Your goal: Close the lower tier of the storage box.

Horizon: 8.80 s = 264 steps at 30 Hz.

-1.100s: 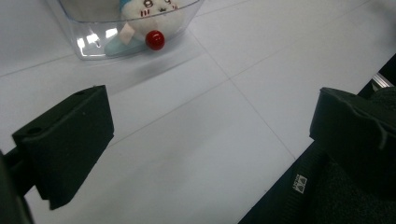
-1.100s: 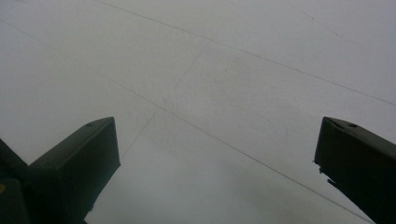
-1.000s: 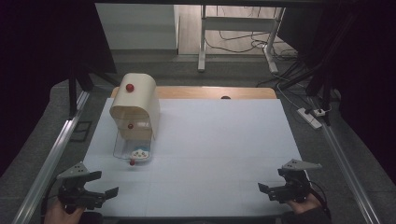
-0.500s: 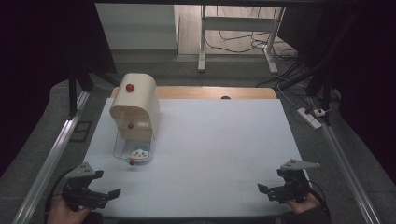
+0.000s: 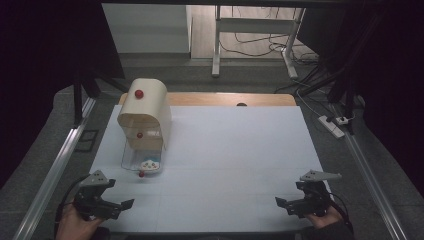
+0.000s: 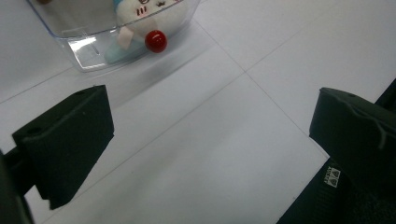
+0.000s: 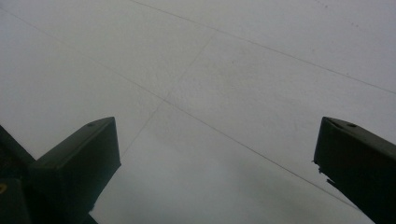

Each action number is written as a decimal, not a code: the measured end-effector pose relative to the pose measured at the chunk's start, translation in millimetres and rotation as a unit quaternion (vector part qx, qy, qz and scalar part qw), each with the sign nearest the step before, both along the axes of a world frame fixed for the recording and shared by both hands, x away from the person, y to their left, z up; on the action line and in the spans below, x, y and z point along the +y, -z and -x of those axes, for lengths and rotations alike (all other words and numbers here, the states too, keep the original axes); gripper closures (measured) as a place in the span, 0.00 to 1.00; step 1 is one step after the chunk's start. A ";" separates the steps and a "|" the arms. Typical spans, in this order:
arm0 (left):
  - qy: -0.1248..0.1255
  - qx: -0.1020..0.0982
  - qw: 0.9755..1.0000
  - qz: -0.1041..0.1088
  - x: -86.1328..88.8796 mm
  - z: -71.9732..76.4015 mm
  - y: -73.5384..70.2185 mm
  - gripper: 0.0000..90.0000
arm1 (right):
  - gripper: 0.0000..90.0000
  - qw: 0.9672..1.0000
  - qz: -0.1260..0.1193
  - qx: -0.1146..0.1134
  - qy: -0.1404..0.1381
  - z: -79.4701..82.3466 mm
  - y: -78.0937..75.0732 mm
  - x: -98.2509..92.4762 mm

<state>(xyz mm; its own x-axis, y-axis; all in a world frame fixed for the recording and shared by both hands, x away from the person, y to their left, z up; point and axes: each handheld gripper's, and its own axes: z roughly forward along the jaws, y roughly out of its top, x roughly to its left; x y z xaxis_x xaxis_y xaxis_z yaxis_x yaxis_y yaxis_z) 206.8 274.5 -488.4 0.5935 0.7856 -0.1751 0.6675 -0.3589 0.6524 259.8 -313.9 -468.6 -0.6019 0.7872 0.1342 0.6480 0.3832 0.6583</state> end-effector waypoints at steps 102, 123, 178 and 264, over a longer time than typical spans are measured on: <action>-0.049 -0.012 0.998 -0.034 -4.5 -108.2 9.6 0.98 | 0.00 1.000 0.016 0.005 -0.003 -1.1 1.5 3.3; -0.062 -0.020 0.997 -0.039 -7.8 -125.3 10.3 0.98 | 0.00 1.000 0.025 0.002 0.000 -0.6 1.5 4.4; -0.051 -0.031 0.998 -0.033 -13.5 -124.1 7.2 0.69 | 0.00 1.000 0.030 0.002 -0.005 -0.6 1.9 5.6; -0.014 -0.048 0.998 0.039 -21.7 -100.9 -6.3 0.00 | 0.00 0.999 0.032 0.005 -0.011 -0.6 2.4 6.8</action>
